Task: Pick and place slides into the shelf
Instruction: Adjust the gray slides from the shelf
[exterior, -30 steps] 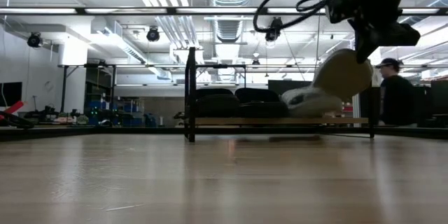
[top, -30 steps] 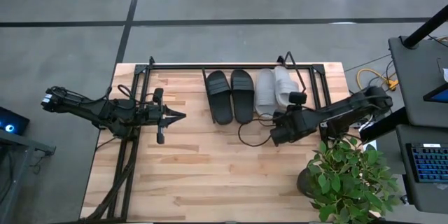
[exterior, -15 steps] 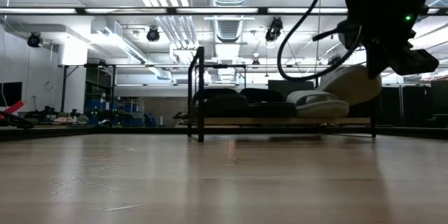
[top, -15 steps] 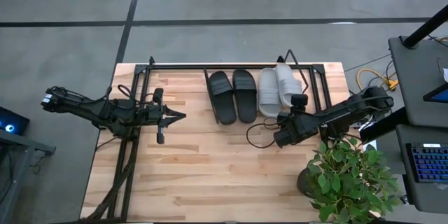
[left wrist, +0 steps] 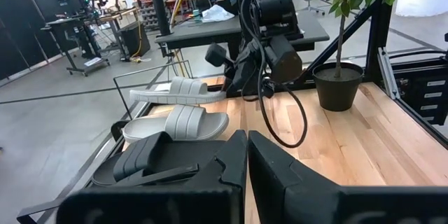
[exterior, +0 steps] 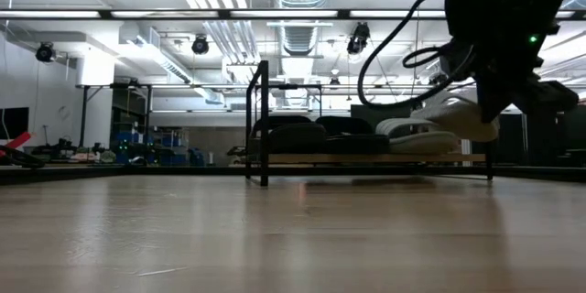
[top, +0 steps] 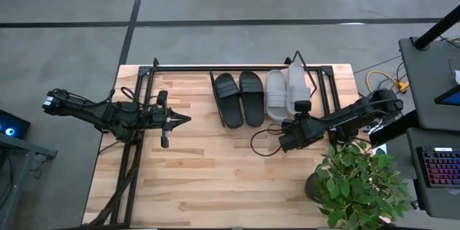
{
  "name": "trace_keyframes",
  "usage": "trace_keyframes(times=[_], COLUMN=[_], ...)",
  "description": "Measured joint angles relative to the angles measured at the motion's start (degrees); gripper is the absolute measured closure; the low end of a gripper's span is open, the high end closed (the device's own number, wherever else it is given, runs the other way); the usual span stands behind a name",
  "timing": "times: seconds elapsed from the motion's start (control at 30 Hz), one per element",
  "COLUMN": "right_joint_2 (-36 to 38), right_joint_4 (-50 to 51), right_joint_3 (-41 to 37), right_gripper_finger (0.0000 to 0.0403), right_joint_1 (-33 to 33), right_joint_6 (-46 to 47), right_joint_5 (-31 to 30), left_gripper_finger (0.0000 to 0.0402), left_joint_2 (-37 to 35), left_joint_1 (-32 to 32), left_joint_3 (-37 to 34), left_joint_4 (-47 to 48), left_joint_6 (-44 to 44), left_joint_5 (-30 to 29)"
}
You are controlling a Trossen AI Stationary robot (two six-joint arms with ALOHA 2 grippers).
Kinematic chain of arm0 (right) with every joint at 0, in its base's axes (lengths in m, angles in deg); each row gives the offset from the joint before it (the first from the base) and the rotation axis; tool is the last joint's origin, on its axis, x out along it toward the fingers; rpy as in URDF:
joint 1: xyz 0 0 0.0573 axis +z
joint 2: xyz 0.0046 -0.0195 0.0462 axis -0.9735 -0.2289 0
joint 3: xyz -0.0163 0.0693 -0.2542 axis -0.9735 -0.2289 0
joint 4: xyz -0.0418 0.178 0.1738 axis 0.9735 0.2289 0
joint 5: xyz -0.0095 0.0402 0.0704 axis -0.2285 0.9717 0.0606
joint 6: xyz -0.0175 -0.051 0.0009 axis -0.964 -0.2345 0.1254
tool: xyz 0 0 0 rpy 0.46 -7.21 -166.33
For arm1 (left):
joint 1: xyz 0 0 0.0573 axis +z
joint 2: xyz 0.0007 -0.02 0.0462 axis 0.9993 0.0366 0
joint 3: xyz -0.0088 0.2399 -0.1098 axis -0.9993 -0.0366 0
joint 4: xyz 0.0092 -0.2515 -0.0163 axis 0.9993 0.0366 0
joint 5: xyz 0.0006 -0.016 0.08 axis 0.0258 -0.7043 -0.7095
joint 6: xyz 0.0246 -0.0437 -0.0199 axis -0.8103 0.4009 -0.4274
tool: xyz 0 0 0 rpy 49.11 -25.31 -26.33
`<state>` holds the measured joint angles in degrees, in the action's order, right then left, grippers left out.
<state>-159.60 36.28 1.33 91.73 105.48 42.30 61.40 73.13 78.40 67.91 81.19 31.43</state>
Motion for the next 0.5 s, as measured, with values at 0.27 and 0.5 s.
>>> trace_keyframes(times=[0.27,0.5], right_joint_2=[0.3,3.7], right_joint_4=[-1.4,-10.9], right_joint_3=[-0.7,-0.5], right_gripper_finger=[0.0392,0.0392], right_joint_1=[0.0,0.0], right_joint_6=[0.3,-1.4], right_joint_5=[0.0,1.5], left_gripper_finger=[0.0402,0.0402], left_joint_2=[0.0,0.0], left_joint_1=[0.0,0.0], left_joint_3=[0.0,0.0], left_joint_4=[0.0,0.0], left_joint_6=[0.0,0.0], left_joint_5=[0.0,0.0])
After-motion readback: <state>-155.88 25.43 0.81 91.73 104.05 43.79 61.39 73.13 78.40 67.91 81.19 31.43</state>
